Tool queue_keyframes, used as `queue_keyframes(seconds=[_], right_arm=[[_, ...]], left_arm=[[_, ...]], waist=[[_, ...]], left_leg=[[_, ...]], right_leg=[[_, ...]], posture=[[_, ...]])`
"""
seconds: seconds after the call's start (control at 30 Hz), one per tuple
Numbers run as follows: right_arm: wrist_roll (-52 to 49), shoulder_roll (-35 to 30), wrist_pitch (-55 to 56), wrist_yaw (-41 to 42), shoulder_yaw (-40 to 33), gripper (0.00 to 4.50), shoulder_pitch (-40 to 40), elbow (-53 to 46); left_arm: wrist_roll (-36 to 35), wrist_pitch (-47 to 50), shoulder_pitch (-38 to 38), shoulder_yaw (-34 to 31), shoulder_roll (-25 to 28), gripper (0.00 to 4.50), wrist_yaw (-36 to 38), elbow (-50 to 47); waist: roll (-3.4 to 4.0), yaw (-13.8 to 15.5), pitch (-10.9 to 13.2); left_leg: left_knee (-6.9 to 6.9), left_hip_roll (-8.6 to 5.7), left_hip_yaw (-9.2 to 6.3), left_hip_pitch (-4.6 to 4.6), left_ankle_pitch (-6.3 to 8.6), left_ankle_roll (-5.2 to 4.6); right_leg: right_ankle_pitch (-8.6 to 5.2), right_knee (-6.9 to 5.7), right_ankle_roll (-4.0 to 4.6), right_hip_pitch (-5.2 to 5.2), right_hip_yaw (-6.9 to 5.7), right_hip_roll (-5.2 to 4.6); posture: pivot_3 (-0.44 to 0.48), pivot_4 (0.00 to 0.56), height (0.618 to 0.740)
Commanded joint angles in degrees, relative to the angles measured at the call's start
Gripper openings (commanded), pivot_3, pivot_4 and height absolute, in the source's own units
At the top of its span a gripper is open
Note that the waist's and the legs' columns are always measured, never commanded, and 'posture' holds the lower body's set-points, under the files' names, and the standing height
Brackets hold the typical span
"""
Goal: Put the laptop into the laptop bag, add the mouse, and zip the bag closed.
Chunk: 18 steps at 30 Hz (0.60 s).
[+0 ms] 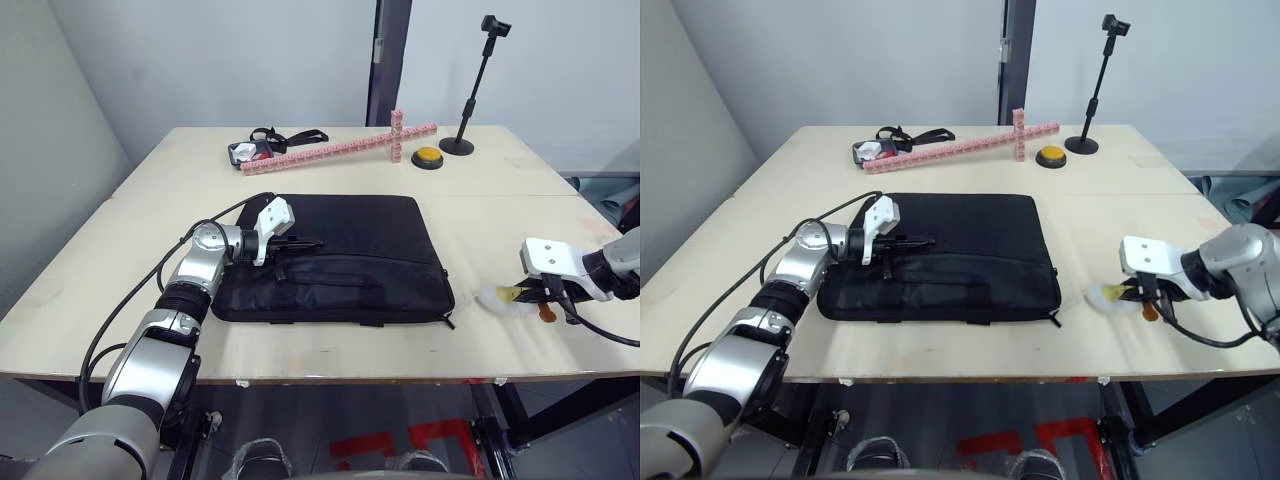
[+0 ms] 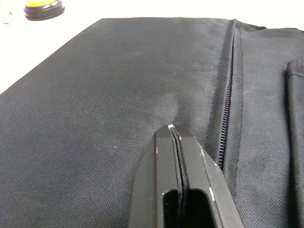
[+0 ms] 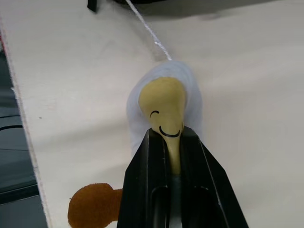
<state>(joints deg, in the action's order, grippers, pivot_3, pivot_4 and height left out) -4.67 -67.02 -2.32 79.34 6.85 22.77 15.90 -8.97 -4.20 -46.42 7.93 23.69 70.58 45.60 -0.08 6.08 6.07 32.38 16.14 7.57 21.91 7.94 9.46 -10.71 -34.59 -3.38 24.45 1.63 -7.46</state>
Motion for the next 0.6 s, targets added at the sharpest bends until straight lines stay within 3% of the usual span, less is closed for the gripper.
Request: queue_keyframes(seconds=[0.03, 0.6], right_arm=[[2.1, 0.2, 2.2, -1.0, -0.8, 0.02, 3.8, 3.9], [11.2, 11.8, 13.5, -14.0, 1.4, 0.02, 17.6, 23.0]], left_arm=[[5.0, 1.6, 3.0, 3.6, 0.0, 0.0, -0.2, 4.3], [4.5, 2.4, 4.6, 3.5, 0.4, 0.0, 0.5, 2.6]], waist=[[0.03, 0.0, 0.0], [0.06, -0.3, 0.0]], left_leg=[[0.0, -0.02, 0.02, 0.02, 0.0, -0.01], [-0.12, -0.07, 0.09, 0.06, 0.0, -0.03]], right_leg=[[0.0, 0.04, 0.0, 0.0, 0.0, -0.02], [0.01, 0.21, 0.01, 0.01, 0.0, -0.07]], posture=[[0.0, 0.15, 0.74], [0.0, 0.15, 0.74]])
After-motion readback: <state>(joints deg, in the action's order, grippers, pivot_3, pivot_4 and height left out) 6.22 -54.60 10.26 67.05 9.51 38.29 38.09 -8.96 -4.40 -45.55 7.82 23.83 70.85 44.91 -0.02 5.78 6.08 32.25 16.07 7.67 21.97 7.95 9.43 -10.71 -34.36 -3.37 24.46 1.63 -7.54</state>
